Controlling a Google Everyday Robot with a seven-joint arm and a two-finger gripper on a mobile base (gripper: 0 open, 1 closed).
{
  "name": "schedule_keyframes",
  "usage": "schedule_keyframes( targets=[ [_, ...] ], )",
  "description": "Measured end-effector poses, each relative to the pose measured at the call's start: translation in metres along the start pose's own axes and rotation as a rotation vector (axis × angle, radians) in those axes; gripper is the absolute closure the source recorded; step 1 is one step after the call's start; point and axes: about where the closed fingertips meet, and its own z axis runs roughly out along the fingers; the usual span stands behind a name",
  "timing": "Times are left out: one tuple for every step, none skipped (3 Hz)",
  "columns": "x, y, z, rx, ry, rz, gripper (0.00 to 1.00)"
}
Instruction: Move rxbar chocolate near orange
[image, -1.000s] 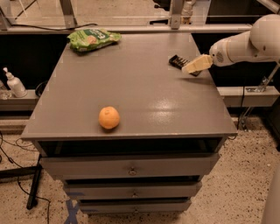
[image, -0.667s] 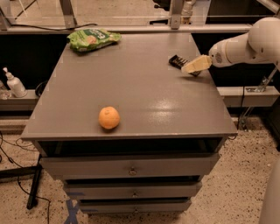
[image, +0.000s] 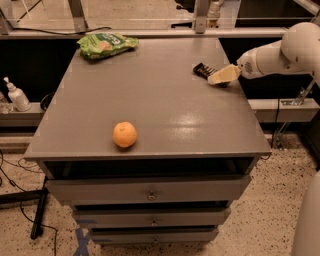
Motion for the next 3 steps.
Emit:
schedule_keyframes(
  targets=[
    [-0.0015, -0.0018, 0.0000, 0.000, 0.005, 0.003, 0.41],
    [-0.0020, -0.0040, -0.0020, 0.006, 0.010, 0.009, 0.65],
    [-0.0005, -0.0051, -0.0034, 0.010, 0.014, 0.016, 0.89]
  ],
)
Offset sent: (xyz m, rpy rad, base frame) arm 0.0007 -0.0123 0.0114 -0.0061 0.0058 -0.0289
